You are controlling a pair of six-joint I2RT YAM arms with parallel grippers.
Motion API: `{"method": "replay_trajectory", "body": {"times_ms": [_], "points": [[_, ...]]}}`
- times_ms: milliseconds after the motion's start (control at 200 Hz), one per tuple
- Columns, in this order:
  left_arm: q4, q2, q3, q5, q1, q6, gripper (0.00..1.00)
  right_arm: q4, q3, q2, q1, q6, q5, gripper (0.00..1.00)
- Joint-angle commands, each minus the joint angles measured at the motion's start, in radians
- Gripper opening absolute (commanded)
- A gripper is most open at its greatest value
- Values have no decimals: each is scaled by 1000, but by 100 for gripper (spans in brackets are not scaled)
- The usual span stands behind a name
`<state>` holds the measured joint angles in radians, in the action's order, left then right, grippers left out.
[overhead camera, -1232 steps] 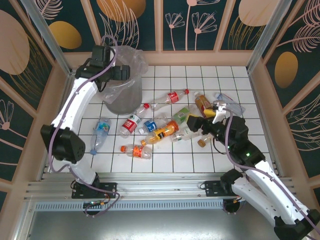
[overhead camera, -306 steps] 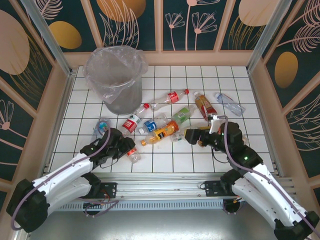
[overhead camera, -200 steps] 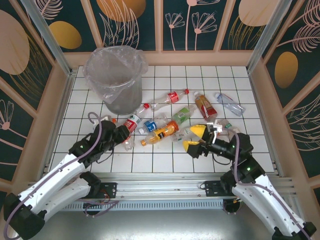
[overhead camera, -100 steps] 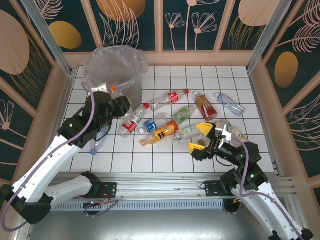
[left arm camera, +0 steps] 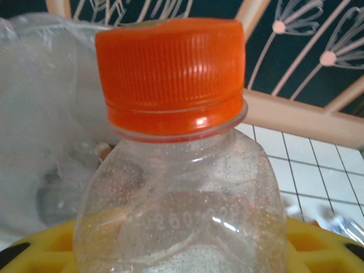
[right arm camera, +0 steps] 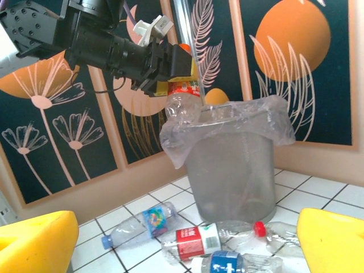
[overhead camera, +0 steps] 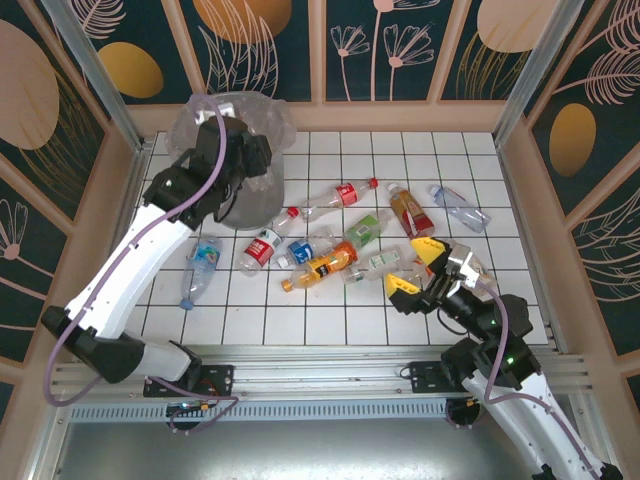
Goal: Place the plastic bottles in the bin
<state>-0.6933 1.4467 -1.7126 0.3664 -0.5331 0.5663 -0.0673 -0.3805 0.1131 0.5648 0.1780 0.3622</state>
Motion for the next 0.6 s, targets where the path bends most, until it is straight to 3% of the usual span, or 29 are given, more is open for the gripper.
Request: {"method": "replay_trajectory", "body": {"times_ms": [0, 245, 425, 595], "points": [[17, 38, -89, -11, 72, -76, 51, -36, -43, -13, 7, -52, -53, 99], [49, 188, -242, -13, 176, -153, 51, -16, -60, -6, 7, -78, -72, 99], [54, 335, -354, -66, 225, -204, 51, 6, -71, -3, 7, -68, -93, 99], [40, 438, -419, -159, 239, -333, 51, 43, -93, 6, 7, -62, -95, 99]]}}
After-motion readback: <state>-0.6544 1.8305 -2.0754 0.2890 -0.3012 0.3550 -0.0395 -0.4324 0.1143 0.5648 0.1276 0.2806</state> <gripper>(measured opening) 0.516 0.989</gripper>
